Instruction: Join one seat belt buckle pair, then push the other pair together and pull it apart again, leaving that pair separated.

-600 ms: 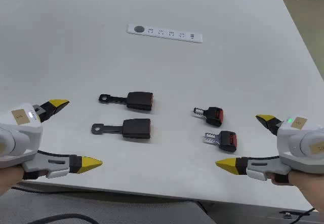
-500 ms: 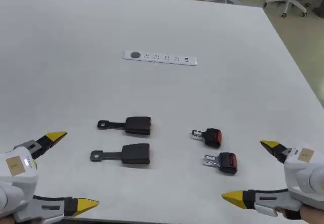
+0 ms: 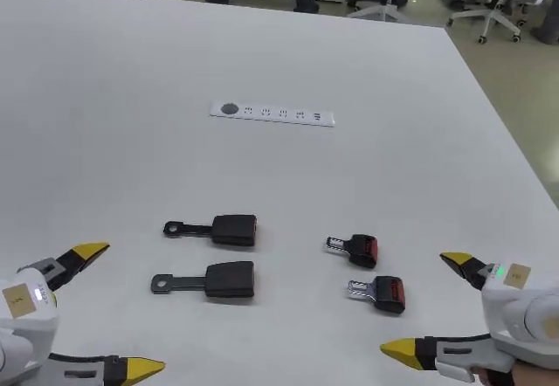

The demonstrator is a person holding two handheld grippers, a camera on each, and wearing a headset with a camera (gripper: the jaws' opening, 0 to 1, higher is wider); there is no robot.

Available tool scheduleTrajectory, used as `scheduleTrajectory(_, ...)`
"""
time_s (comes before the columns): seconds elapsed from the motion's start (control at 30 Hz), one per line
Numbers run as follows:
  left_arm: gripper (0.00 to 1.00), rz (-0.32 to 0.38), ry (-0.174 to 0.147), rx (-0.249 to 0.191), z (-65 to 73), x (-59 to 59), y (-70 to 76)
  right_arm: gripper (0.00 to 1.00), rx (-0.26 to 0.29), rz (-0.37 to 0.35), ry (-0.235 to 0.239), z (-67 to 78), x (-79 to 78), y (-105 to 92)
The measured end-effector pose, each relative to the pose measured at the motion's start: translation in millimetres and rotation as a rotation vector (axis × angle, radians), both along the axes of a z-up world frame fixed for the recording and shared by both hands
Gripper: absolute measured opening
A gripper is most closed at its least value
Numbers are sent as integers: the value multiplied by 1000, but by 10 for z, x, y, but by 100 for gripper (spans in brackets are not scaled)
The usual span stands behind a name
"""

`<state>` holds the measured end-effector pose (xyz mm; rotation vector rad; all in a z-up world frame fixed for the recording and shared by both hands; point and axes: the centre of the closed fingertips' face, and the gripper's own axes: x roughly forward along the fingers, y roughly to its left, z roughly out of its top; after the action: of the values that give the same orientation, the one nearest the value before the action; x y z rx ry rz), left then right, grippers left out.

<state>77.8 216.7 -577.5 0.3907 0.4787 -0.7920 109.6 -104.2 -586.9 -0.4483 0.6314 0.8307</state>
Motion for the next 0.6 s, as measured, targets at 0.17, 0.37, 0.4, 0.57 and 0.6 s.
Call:
scheduleTrajectory(0.17,100,-45,4,85,-78,-47,31,91,-17,18,2,2,-29,33)
scheduleTrajectory(0.37,100,-22,13,53,-35,-26,49,89,-19,20,-6,9,-17,31)
scheduleTrajectory(0.4,100,-17,10,58,-32,-22,65,89,-18,20,-4,8,-18,30)
scheduleTrajectory(0.57,97,1,13,40,2,1,105,88,-28,19,-7,8,-23,9)
scheduleTrajectory(0.6,96,1,14,41,3,2,106,87,-30,24,-7,9,-27,10)
